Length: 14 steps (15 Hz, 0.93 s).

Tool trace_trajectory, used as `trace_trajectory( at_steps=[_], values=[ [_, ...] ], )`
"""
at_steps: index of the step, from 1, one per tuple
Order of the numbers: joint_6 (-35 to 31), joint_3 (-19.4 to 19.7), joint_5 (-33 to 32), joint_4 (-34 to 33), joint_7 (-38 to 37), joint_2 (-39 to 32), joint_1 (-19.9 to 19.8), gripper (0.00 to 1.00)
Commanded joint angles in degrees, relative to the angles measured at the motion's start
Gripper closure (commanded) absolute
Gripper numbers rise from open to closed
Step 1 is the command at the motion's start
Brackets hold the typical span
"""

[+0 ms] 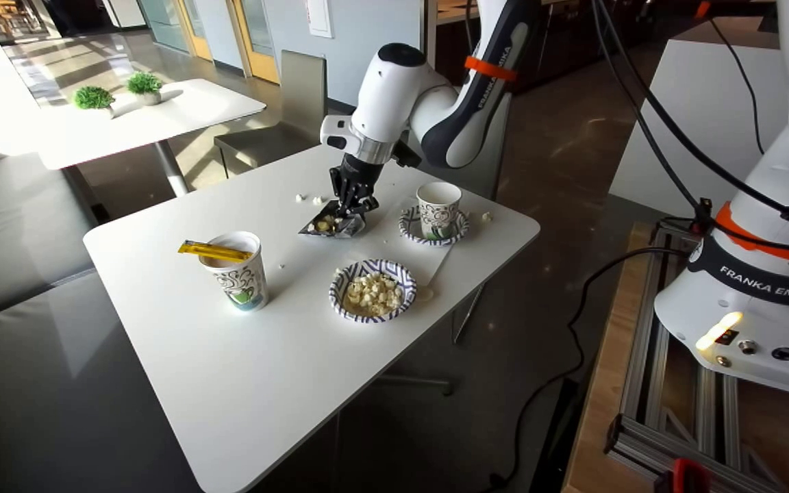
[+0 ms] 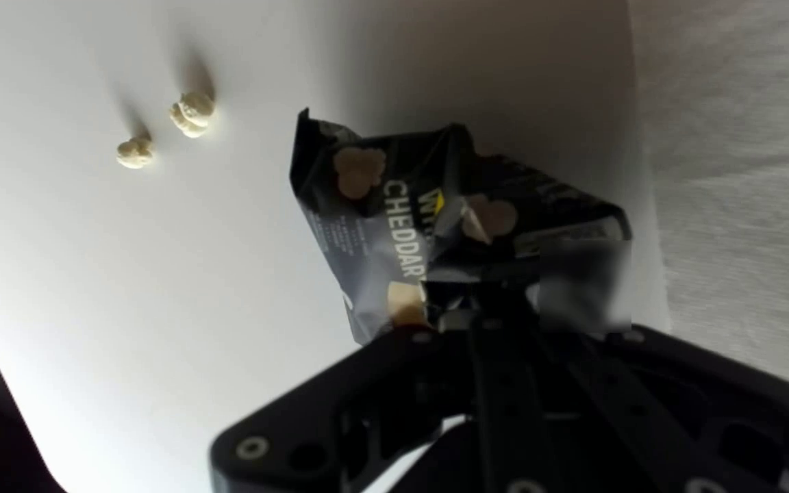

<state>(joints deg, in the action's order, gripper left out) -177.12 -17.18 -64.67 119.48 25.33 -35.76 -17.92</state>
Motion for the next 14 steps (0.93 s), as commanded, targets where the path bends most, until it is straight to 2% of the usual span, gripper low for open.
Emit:
trace_trajectory(
  at_steps=[1,9,14],
  values=[
    [4.41,-3.54,3.45,3.46,1.63,4.74,-2.35,1.00],
    [5.15,-6.38,6.70,7.46,0.46,13.05,-4.55,1.00],
    [4.72,-7.01,8.06,8.76,0.30,15.64,-5.28,1.00]
  ],
)
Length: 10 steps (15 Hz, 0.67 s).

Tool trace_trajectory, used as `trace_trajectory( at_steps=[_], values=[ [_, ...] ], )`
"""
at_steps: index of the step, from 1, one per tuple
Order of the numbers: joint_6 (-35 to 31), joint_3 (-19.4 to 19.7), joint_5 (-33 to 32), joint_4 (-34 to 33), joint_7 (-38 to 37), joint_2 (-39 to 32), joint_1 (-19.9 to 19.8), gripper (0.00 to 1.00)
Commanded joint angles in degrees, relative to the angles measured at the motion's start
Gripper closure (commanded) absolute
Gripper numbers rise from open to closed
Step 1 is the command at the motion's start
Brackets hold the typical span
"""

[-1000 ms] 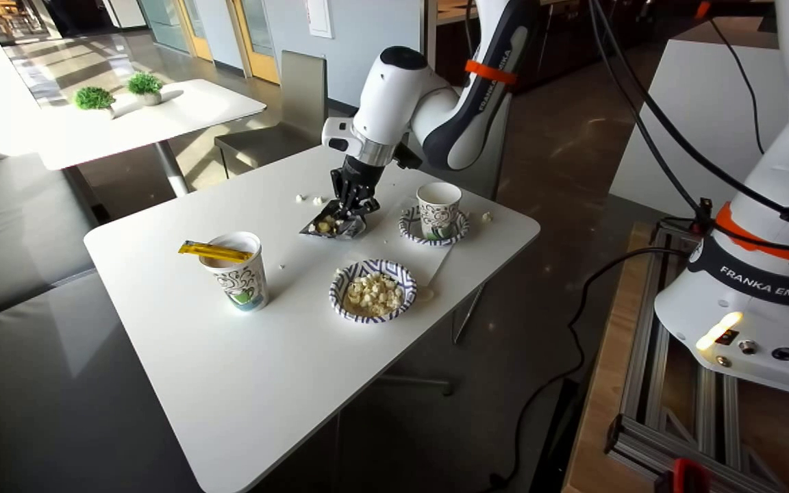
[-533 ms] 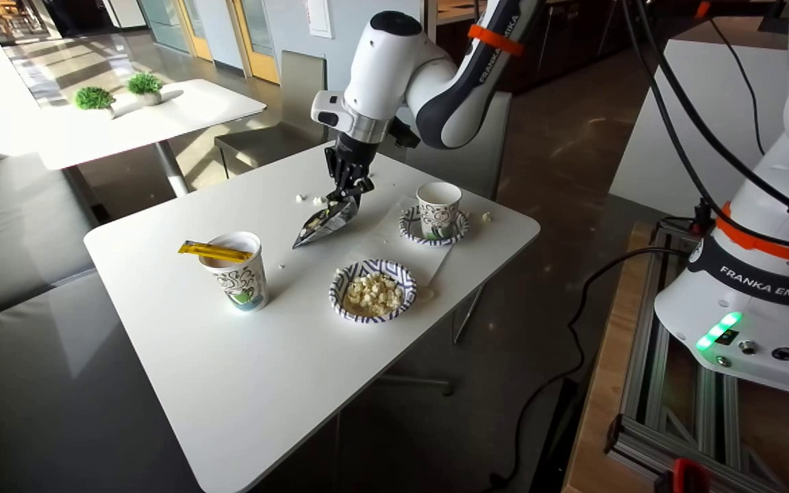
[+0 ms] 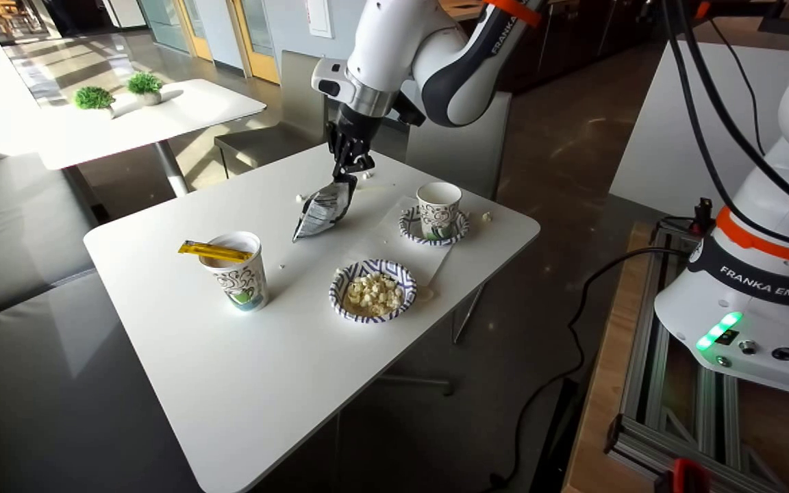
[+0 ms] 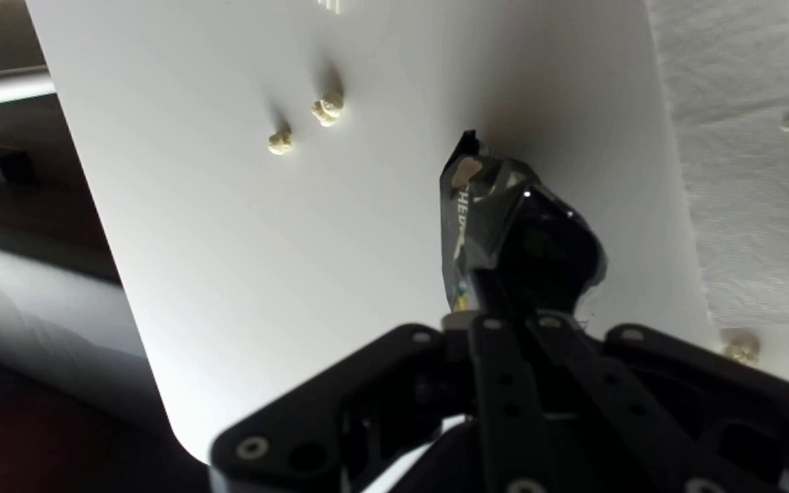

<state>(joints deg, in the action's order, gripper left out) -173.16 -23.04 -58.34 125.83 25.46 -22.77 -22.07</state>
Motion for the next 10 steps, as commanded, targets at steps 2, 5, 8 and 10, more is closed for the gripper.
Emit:
trace_trajectory(
  at_steps=[2,5,8,10],
  values=[
    [0.77,-1.09,2.00,2.58,-0.16,3.25,-1.09,1.00],
    [0.74,-1.09,2.26,2.70,-0.54,3.83,-1.06,1.00],
    [0.94,-0.60,1.79,2.42,-1.39,4.10,-0.63,1.00],
    [1.20,-0.32,1.52,2.31,-1.75,4.17,-0.46,1.00]
  ],
)
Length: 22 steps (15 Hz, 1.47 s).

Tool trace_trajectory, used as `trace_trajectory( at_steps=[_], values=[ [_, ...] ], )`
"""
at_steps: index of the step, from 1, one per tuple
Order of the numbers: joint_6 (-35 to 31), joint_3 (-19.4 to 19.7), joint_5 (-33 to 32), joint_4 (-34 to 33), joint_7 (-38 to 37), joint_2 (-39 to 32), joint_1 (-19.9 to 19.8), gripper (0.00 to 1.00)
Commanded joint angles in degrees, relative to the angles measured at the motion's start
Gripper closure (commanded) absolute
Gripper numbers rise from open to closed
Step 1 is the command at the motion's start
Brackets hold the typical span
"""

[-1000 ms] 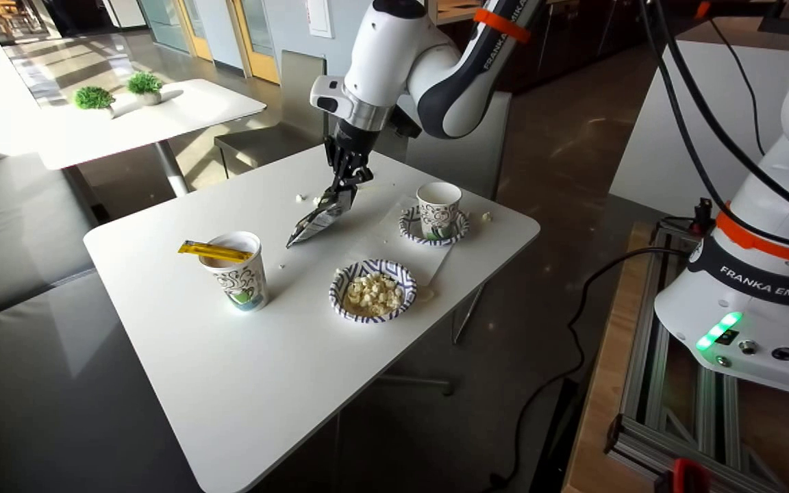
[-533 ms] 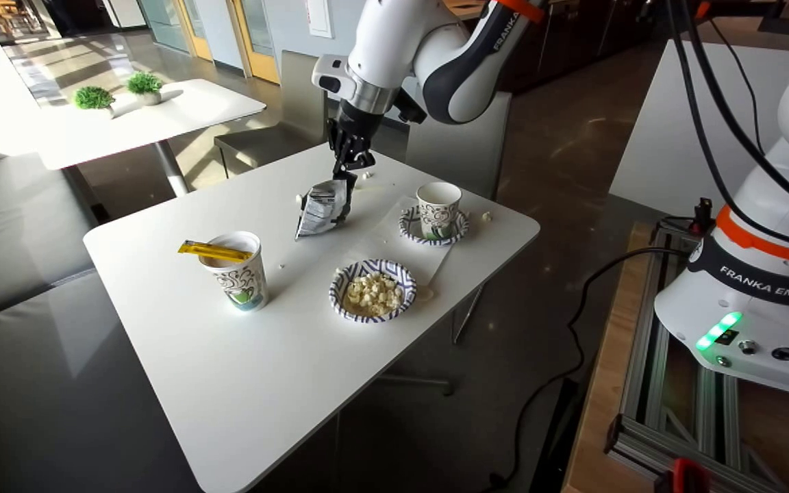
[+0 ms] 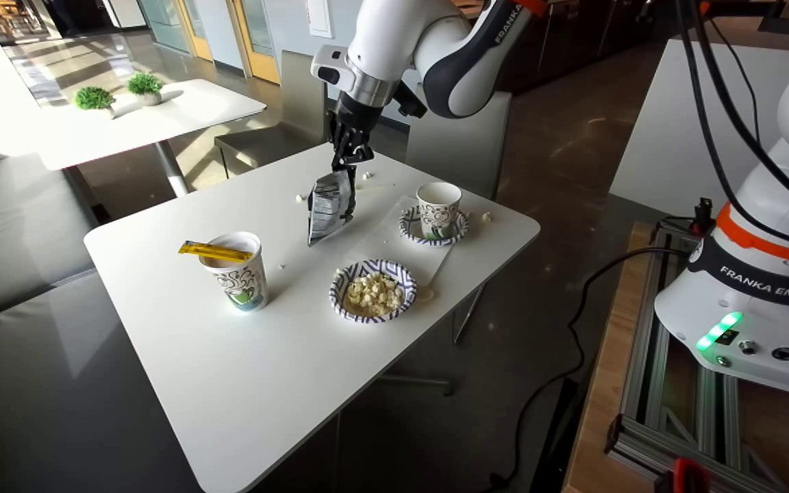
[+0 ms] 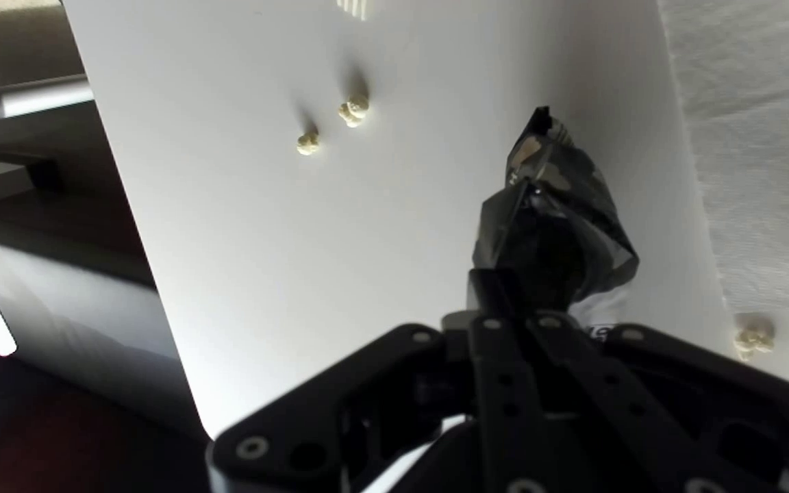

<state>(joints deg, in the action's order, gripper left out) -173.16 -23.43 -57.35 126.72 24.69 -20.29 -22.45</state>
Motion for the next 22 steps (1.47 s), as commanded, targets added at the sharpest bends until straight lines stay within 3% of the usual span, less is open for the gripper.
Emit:
trace_trajectory(
  at_steps=[1,14,15,16,18,22],
  values=[
    [1.17,-0.09,0.79,1.47,-0.79,1.53,-0.24,1.00],
    [3.52,-1.00,4.15,2.36,1.16,-0.78,-2.03,1.00],
    [3.40,-1.01,4.09,2.34,1.26,-0.85,-2.05,0.96],
    [3.11,-0.64,3.49,2.26,0.77,-0.72,-1.76,0.73],
    [3.15,-0.59,3.33,2.29,0.85,-0.56,-1.72,0.70],
    [3.04,-0.92,3.69,2.80,1.34,-0.20,-2.03,0.39]
  ],
)
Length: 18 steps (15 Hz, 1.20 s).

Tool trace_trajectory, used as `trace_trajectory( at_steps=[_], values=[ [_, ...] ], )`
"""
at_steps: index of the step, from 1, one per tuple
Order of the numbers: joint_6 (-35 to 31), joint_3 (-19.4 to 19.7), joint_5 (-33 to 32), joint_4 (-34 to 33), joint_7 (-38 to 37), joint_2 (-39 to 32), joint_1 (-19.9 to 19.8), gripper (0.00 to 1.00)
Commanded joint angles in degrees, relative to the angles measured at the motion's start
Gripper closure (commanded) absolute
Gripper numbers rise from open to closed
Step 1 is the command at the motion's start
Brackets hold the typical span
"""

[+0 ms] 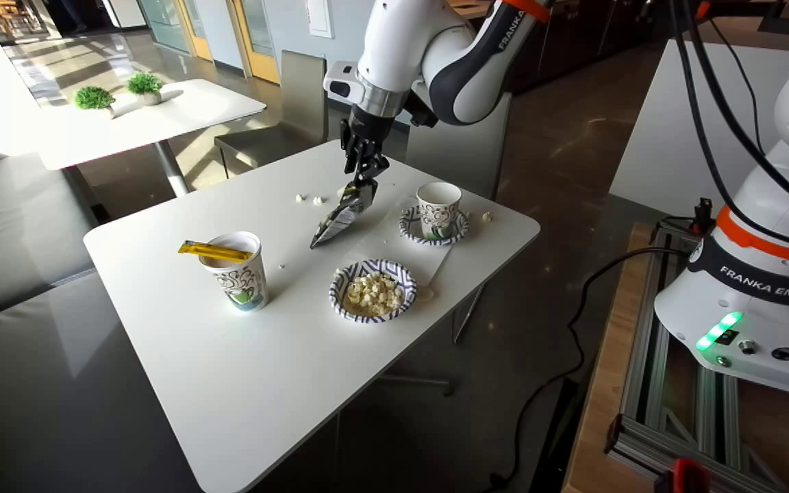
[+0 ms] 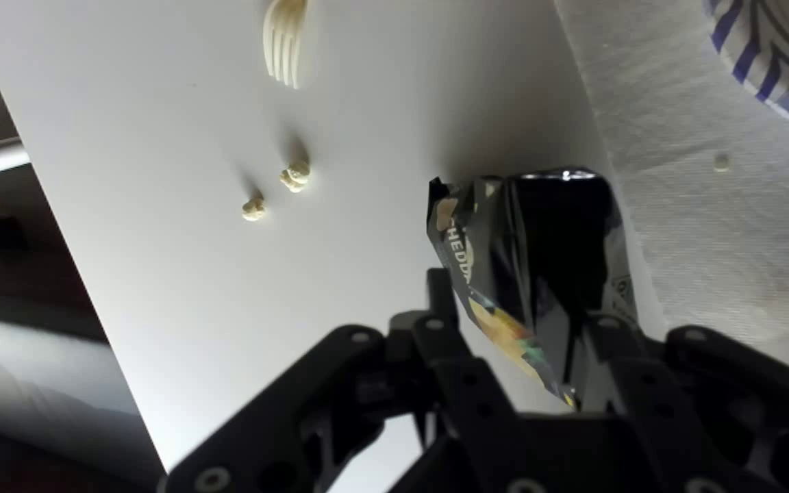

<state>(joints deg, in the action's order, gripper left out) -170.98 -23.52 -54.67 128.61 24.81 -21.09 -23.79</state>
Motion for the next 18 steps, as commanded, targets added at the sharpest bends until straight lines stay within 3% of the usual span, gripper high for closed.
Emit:
trace_trajectory(
  at_steps=[1,5,12,18],
  values=[
    [0.74,-0.82,0.98,0.89,1.27,0.54,-0.73,0.33],
    [-1.01,-0.64,0.68,-0.51,2.94,-2.11,-1.52,0.02],
    [-6.37,1.16,-1.81,-6.07,7.21,-10.07,-3.22,0.00],
    [-12.29,3.42,-4.15,-14.17,10.65,-17.43,-0.95,0.00]
  ],
)
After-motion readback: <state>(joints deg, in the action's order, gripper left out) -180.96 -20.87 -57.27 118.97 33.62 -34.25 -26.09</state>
